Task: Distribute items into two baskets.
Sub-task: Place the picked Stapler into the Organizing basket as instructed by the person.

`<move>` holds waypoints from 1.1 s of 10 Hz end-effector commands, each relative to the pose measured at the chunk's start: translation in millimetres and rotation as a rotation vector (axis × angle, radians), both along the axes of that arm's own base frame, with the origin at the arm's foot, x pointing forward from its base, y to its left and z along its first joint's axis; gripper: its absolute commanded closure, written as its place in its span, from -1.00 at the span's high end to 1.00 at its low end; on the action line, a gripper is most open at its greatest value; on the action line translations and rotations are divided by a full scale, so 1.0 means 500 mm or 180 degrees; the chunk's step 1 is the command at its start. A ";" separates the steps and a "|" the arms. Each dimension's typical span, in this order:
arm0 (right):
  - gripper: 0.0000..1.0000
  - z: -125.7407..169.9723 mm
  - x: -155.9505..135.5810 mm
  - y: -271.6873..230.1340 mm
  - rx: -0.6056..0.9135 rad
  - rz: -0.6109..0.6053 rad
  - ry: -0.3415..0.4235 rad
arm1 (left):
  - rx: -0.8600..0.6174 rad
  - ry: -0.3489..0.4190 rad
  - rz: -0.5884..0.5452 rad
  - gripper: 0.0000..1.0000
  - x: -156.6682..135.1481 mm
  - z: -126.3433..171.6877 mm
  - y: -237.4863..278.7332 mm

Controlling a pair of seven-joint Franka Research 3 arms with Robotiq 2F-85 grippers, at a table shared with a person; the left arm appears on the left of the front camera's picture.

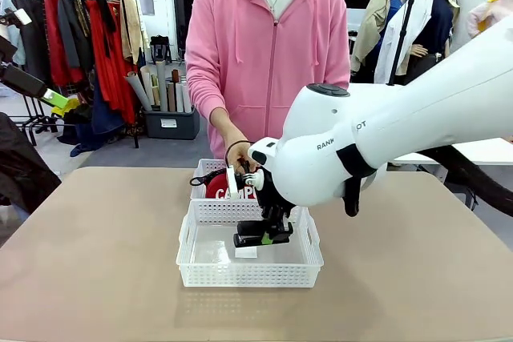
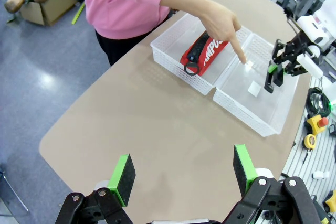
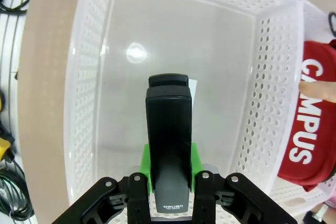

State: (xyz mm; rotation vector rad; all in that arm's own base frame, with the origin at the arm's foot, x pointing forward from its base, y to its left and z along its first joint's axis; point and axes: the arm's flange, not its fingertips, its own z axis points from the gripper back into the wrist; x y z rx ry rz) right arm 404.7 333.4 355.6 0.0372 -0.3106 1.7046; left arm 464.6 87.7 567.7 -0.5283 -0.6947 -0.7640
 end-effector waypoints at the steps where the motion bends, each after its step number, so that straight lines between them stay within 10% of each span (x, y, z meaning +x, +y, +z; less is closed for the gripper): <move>1: -1.00 -0.017 0.020 0.015 0.0045 0.0032 0.0079 | -0.0003 -0.0014 0.0004 0.93 -0.001 0.001 -0.002; 9: -1.00 -0.049 0.041 0.012 0.0001 -0.0201 0.0279 | -0.0003 -0.0014 0.0004 0.93 -0.001 0.001 -0.002; 11: -0.65 -0.048 0.041 0.012 0.0014 -0.0216 0.0303 | -0.0003 -0.0014 0.0004 0.93 -0.001 0.001 -0.002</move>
